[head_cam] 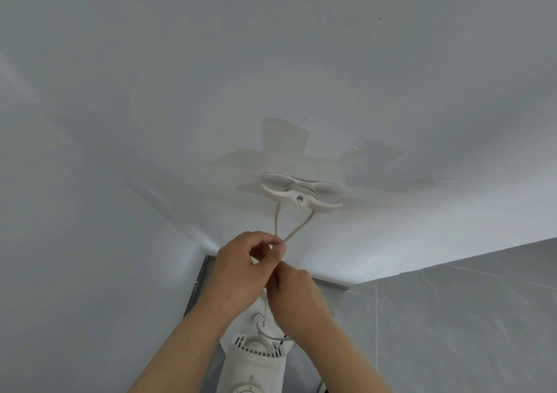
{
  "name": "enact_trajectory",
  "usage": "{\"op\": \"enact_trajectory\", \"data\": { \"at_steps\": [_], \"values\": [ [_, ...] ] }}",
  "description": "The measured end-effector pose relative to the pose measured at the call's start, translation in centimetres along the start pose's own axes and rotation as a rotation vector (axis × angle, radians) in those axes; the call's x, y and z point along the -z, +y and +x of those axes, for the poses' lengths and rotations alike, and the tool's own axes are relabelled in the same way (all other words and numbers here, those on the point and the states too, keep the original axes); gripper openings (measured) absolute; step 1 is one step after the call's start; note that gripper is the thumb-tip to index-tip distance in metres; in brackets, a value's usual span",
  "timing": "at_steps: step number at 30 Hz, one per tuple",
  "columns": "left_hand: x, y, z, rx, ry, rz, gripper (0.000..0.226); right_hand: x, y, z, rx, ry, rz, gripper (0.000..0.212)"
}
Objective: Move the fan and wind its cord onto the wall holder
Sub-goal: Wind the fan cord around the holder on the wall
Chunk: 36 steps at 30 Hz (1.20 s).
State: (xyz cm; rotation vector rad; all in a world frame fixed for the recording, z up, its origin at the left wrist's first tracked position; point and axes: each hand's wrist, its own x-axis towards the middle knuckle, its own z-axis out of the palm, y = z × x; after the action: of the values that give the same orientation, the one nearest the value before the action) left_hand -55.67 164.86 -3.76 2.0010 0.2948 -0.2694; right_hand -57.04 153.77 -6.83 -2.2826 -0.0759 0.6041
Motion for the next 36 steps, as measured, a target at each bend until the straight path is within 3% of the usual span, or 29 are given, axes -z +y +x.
{"op": "enact_trajectory", "data": {
  "at_steps": [3,8,15,18,24,30,36],
  "values": [
    [0.2,-0.4,0.4,0.031,-0.053,0.018,0.009,-0.8,0.8,-0.3,0.087,-0.014,-0.126,0.025],
    [1.9,0.3,1.3,0.063,0.002,-0.203,0.015,-1.2,2.2,-2.2,0.075,-0.008,0.099,0.03],
    [3.2,1.7,1.7,0.125,0.085,-0.466,0.021,-0.9,4.3,-3.6,0.053,0.205,0.444,0.024],
    [3.2,2.8,2.0,0.253,0.061,-0.665,0.02,0.0,3.8,-3.4,0.115,0.323,0.448,0.033],
    [4.2,5.1,2.9,0.438,0.01,-0.927,0.009,2.9,0.9,-3.1,0.228,0.453,0.383,0.016],
    [4.7,6.9,2.5,0.353,0.036,-0.847,0.011,4.4,-0.6,-3.7,0.26,0.524,0.405,0.019],
    [3.7,7.8,1.8,0.076,0.231,-0.555,0.027,5.7,-0.7,-4.4,0.255,0.62,0.447,0.024]
  ]
}}
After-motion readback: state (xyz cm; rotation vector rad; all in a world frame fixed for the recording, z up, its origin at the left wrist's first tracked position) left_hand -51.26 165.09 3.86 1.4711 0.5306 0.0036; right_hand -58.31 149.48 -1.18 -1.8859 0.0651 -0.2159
